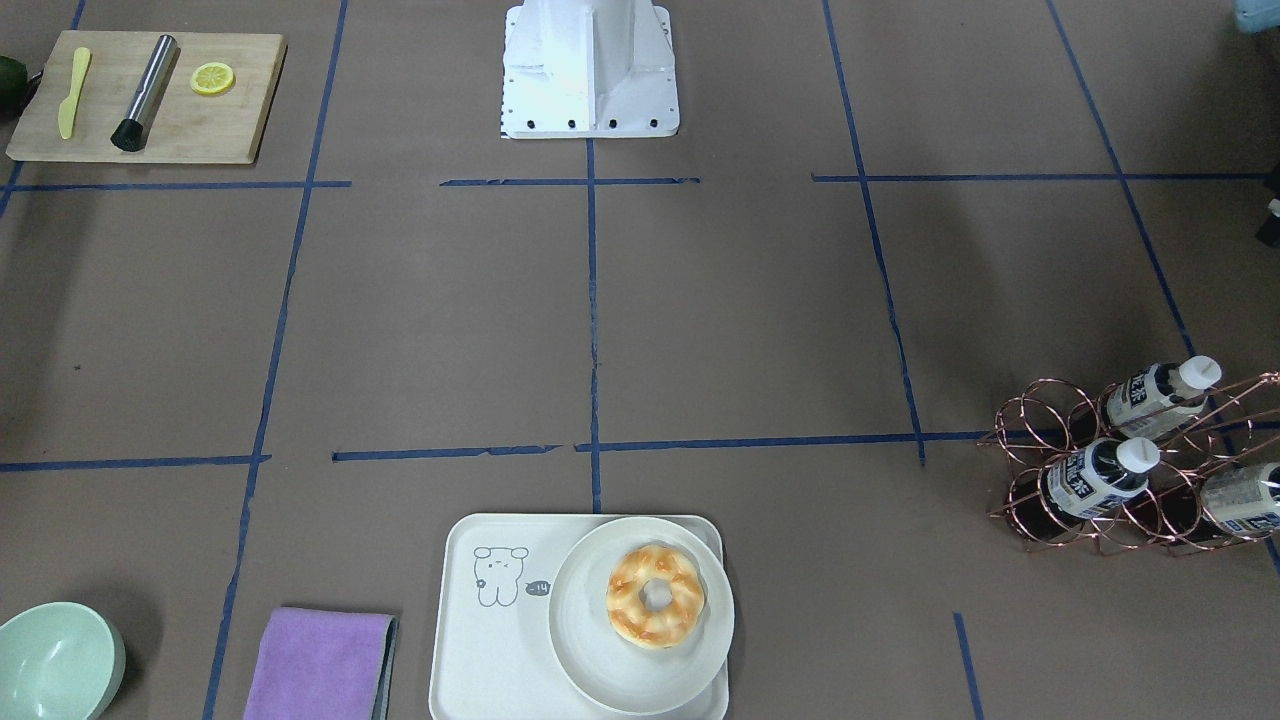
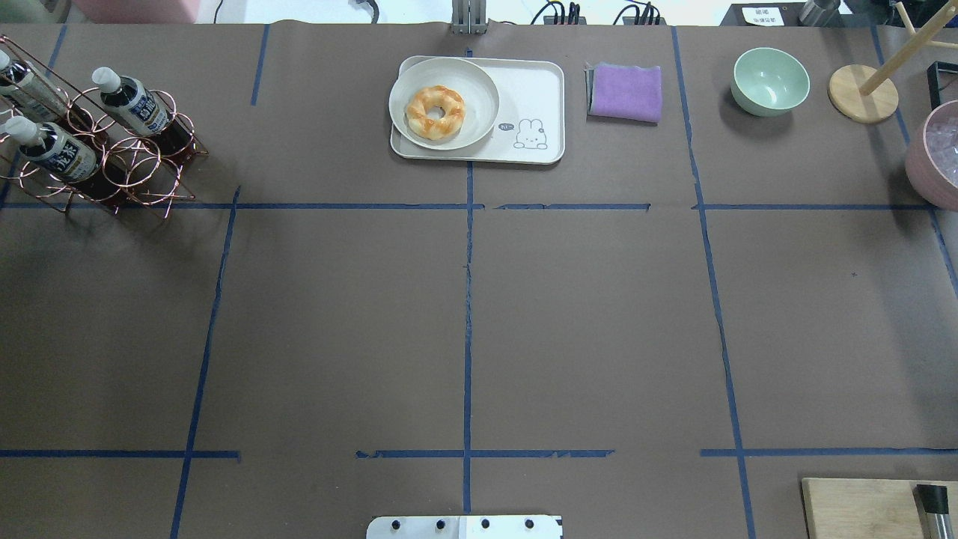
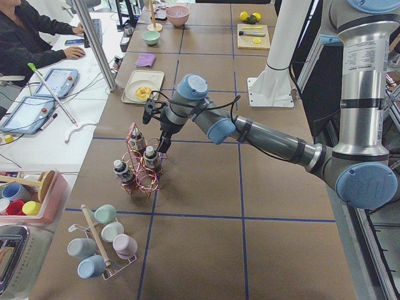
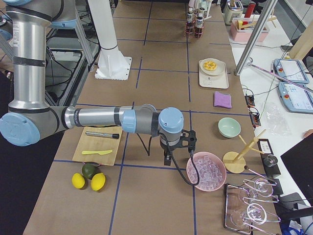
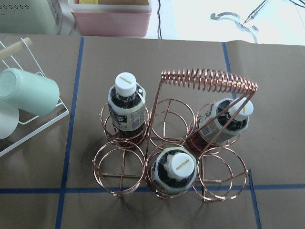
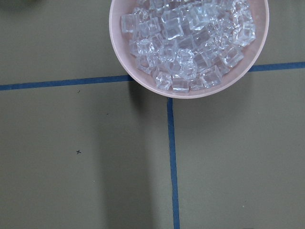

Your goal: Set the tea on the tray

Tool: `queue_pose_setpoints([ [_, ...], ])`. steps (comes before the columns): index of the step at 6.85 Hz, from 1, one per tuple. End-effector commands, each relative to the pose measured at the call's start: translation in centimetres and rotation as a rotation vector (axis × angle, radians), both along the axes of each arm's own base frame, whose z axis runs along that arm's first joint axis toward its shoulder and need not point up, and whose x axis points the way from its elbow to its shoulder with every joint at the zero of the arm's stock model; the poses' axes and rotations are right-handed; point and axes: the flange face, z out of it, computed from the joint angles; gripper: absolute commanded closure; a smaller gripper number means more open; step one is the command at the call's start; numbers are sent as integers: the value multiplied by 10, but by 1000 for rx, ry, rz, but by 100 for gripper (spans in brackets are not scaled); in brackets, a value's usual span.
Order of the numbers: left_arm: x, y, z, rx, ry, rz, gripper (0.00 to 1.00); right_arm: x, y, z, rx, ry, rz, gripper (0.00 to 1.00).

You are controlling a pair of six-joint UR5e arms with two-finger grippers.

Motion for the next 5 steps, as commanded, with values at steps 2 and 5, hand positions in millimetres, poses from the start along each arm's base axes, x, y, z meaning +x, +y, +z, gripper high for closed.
queue_pose_setpoints([
  [2,32,9,10,80,34,-157,0,0,-6,-3,17,-1,4,0],
  [5,60,13,18,139,-6,-172,0,0,-7,-5,22,-1,5,0],
])
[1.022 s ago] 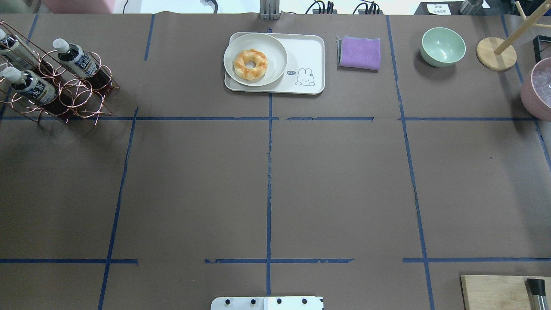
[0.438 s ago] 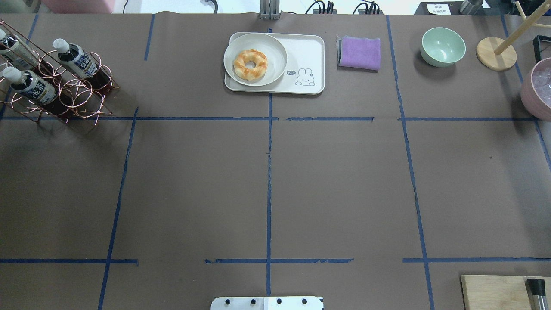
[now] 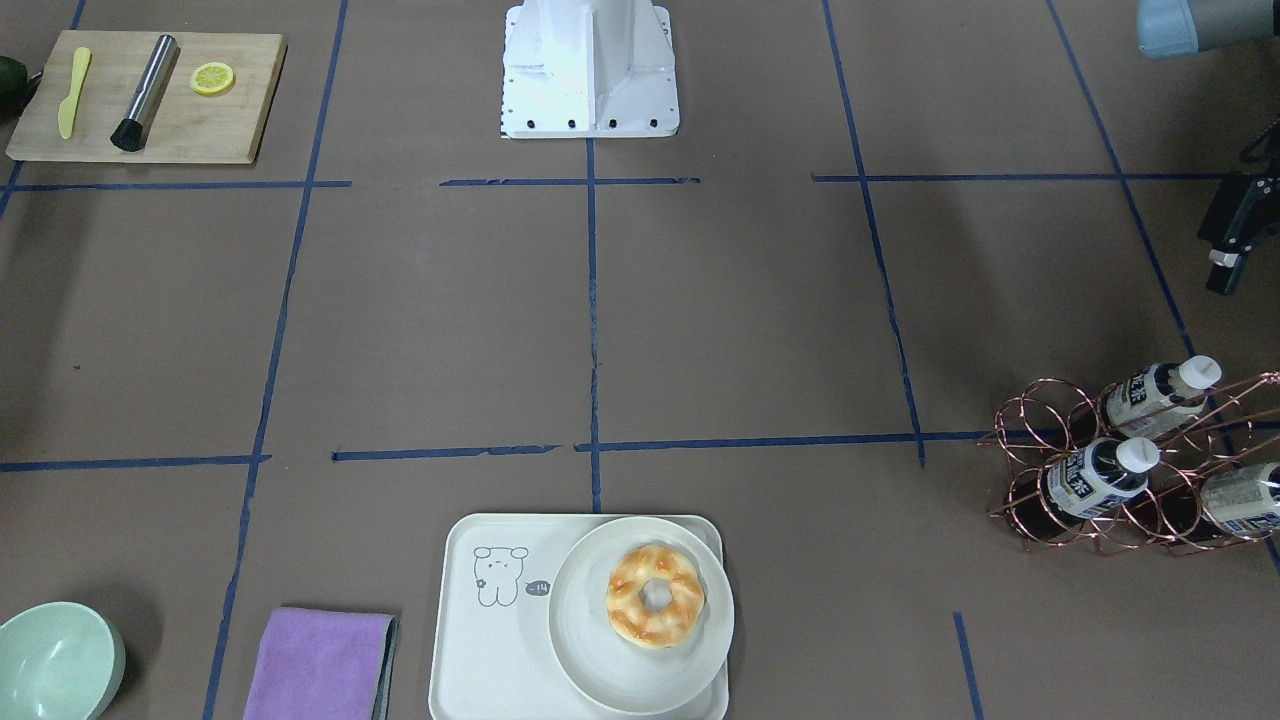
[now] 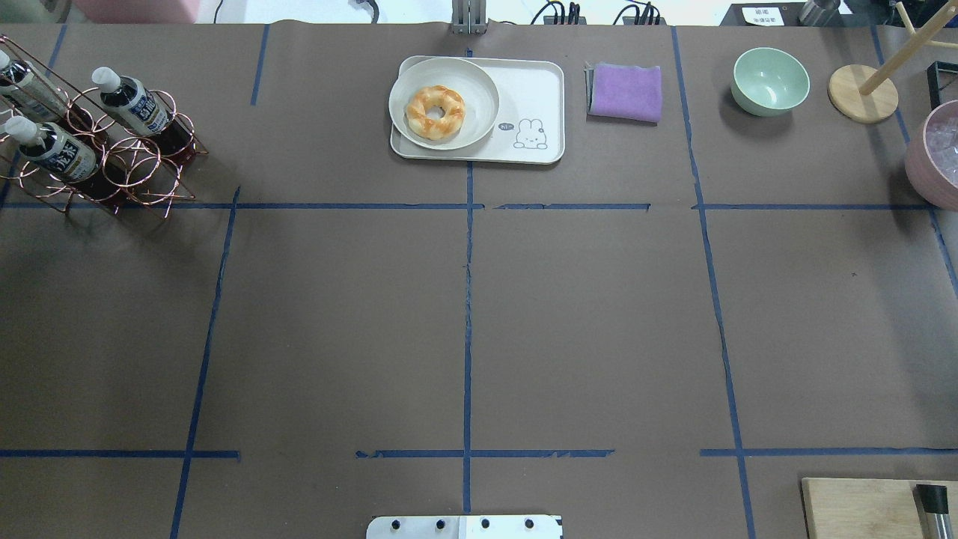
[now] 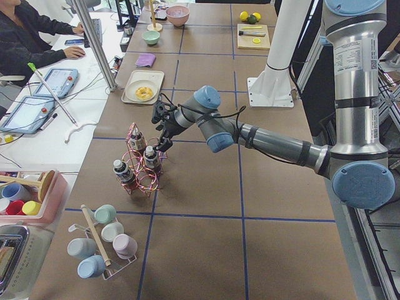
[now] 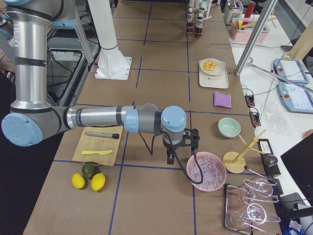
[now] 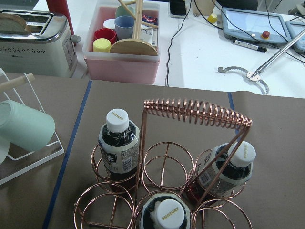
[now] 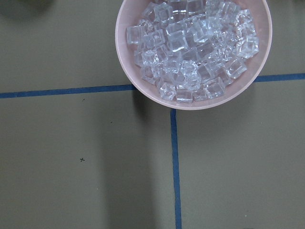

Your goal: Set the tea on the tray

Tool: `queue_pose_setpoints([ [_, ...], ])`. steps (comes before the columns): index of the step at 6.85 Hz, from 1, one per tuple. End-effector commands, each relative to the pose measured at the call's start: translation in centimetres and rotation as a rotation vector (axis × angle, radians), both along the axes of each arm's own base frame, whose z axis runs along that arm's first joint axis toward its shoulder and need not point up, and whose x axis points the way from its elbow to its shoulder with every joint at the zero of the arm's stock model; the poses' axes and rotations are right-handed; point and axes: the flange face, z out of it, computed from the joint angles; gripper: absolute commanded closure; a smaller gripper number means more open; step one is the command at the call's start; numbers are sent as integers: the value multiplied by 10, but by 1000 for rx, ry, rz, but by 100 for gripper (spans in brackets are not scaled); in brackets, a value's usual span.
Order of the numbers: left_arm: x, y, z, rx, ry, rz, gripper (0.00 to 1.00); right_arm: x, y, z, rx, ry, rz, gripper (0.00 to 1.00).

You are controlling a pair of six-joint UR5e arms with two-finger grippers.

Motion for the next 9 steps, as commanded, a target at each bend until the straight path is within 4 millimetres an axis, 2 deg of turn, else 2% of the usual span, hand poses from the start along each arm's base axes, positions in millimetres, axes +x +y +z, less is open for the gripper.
queue_pose_setpoints([
  [1,19,-7,15,2,-40,-15,0,0,0,-3,7,0,0,0],
  [2,41,-10,32,19,-76,-29,0,0,0,-5,12,1,0,0],
  [3,52,-20,42,39,-77,-33,0,0,-1,-5,12,1,1,0],
  [5,60,-35,51,37,-80,-32,0,0,-1,-6,15,1,0,0],
  [8,62,-34,51,40,-82,-25,14,0,-6,-10,22,3,0,0],
  [9,62,-34,50,41,-81,-24,14,0,-6,-9,21,3,0,0],
])
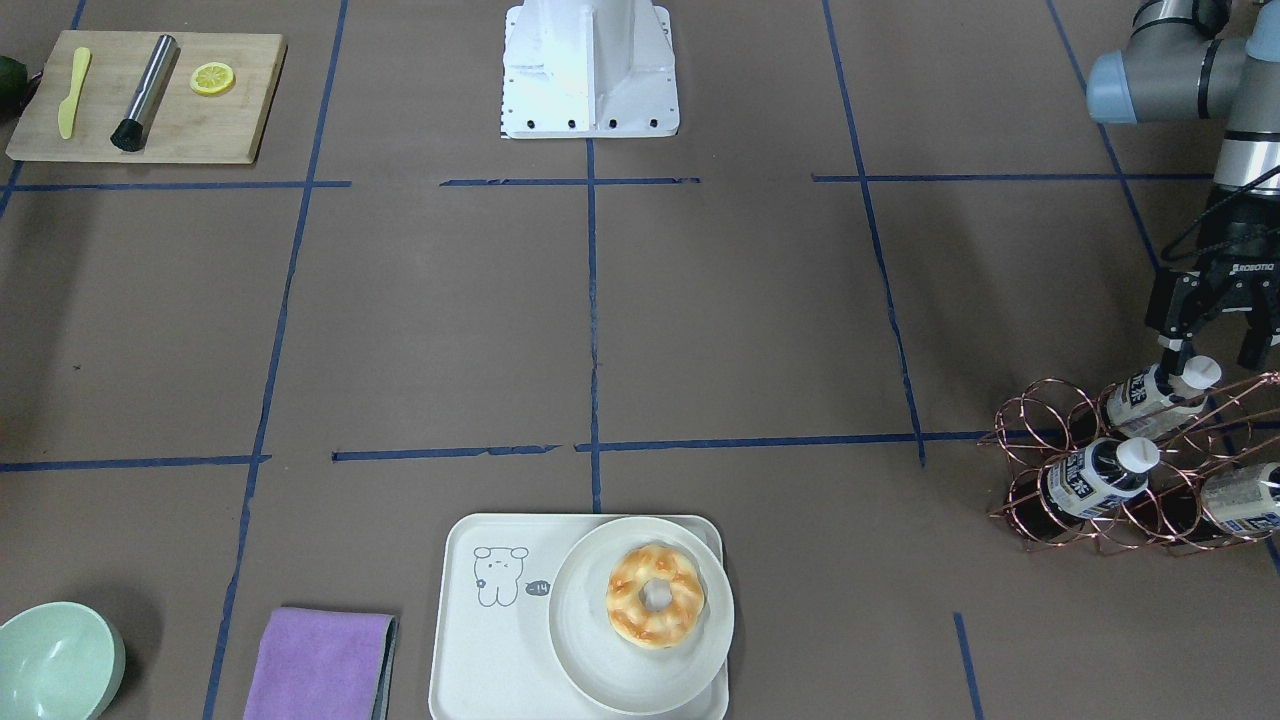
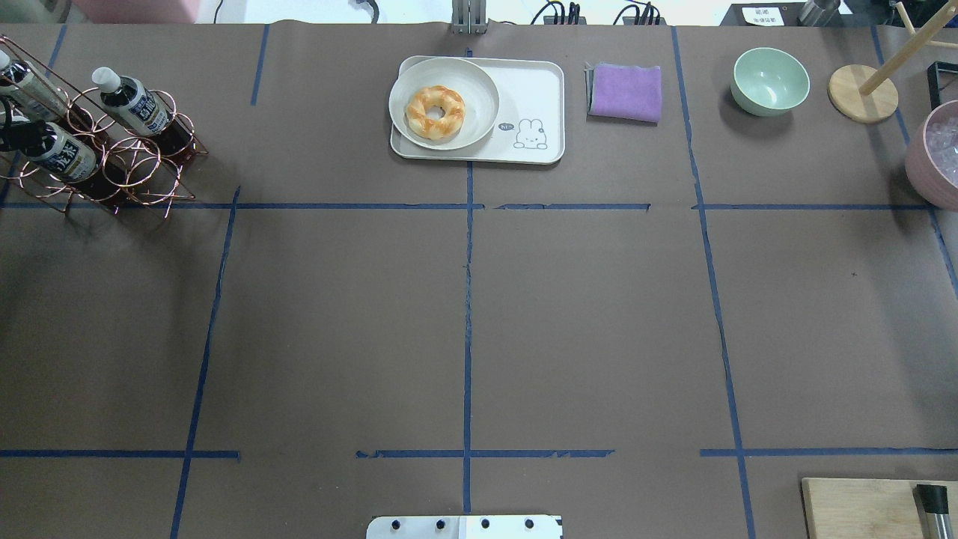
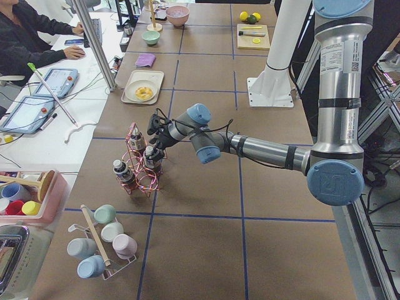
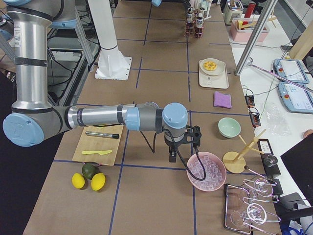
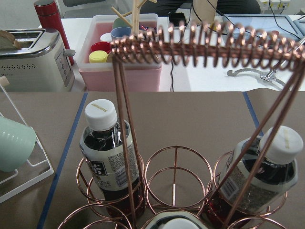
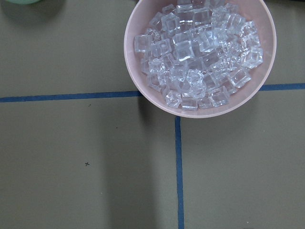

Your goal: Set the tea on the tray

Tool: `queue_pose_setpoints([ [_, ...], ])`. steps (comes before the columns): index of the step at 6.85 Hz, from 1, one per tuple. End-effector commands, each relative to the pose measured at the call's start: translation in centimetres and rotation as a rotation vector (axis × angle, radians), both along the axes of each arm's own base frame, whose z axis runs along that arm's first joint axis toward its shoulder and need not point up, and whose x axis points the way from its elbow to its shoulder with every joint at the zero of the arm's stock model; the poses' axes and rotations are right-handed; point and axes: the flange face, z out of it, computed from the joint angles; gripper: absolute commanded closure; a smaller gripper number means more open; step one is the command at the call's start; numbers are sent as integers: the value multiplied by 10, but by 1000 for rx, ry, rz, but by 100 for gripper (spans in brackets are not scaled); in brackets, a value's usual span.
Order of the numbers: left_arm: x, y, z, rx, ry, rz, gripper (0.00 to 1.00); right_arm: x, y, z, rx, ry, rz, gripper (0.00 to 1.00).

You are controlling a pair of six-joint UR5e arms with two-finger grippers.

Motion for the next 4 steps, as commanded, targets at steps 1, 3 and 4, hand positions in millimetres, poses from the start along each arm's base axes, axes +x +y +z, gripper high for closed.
queue_pose_setpoints([
  [1,3,1,-1,1,2,6,17,0,0,1,-2,0,0,0],
  [3,3,1,0,-1,-1,7,21,0,0,1,-2,0,0,0],
  [4,3,1,1,-2,-2,7,23,0,-1,0,0,1,0,0],
])
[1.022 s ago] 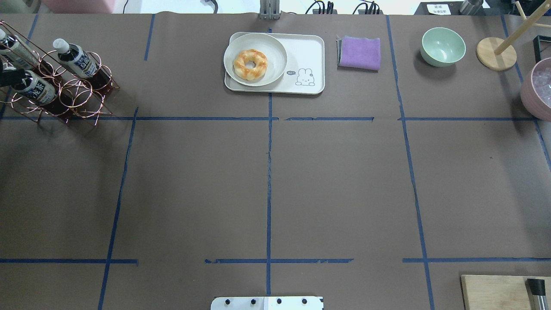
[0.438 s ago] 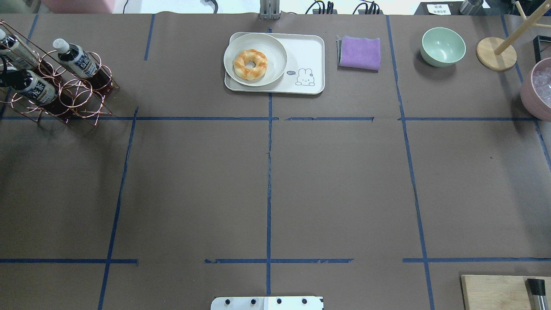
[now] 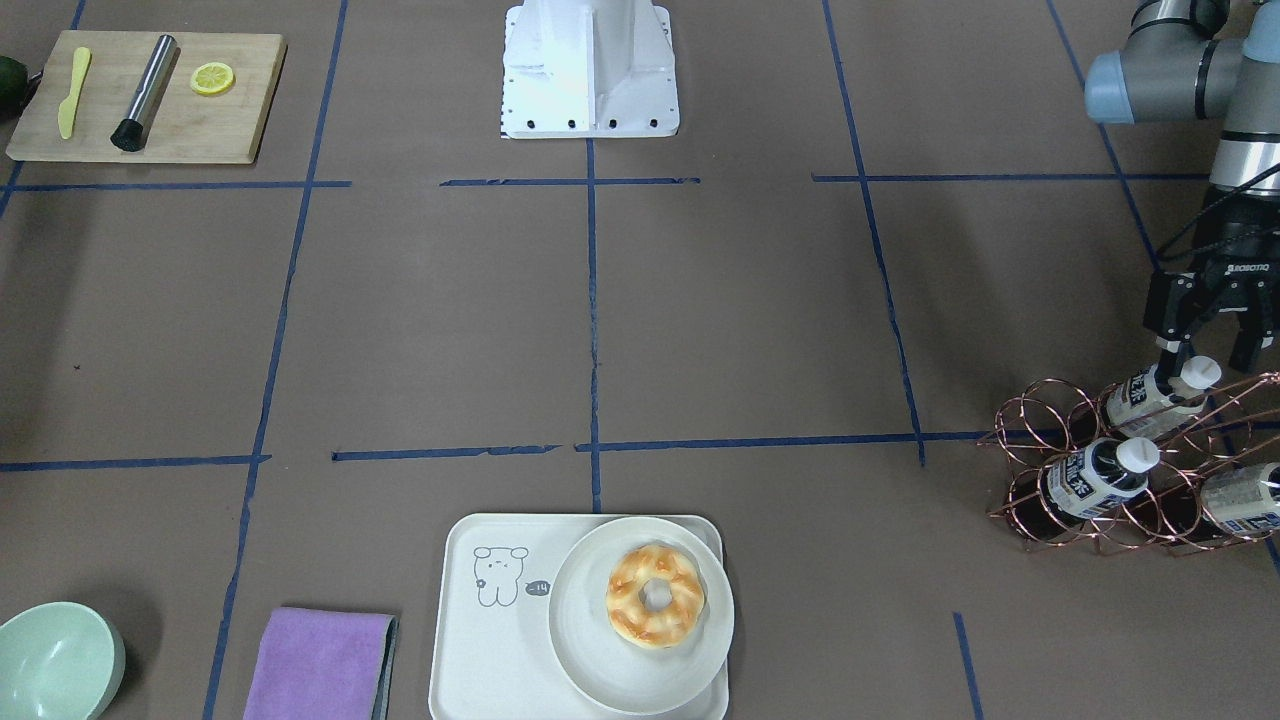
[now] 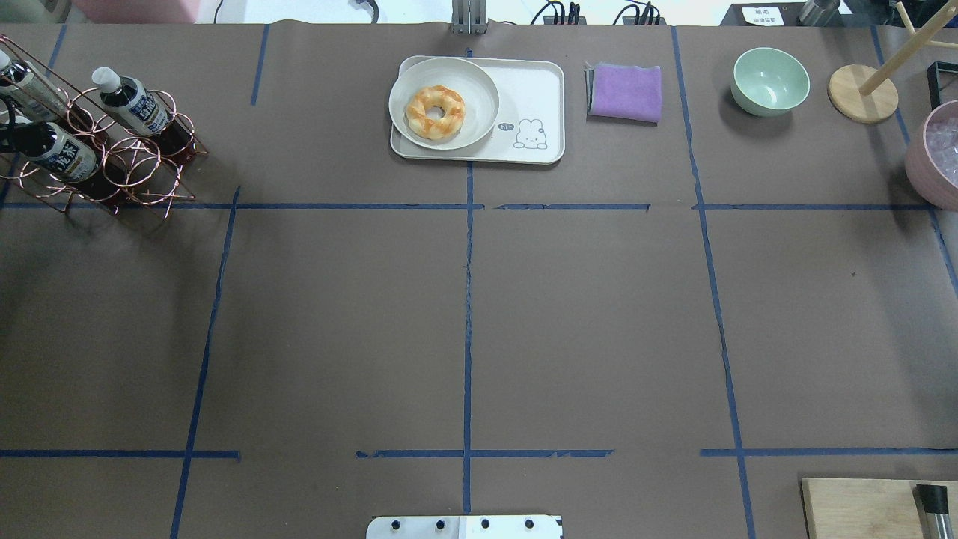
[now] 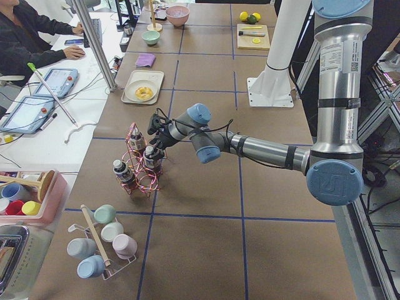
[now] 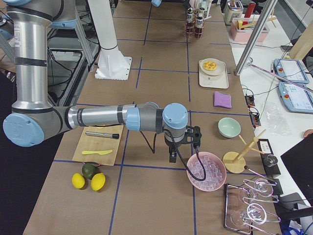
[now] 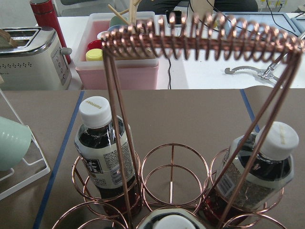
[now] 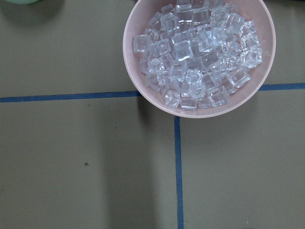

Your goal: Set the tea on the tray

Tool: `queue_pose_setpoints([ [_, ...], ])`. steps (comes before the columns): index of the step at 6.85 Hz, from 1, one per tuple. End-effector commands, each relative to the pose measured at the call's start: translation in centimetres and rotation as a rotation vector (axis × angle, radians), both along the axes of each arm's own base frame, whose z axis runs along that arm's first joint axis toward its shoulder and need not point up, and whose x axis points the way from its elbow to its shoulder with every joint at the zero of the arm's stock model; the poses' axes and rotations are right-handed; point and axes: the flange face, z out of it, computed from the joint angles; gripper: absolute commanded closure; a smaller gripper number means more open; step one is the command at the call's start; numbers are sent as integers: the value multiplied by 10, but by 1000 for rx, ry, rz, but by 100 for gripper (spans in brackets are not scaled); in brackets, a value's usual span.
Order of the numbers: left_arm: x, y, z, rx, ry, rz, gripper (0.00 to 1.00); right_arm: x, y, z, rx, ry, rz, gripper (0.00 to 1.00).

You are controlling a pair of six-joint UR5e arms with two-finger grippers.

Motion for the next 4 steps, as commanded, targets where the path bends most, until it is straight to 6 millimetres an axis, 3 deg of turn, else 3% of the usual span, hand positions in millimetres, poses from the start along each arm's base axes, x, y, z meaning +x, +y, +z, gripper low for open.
queue_pose_setpoints([
  [1,0,-1,1,-2,-1,0,24,0,-1,-1,2,0,0,0],
  [4,4,-6,2,-4,-4,1,32,0,-1,-2,3,0,1,0],
])
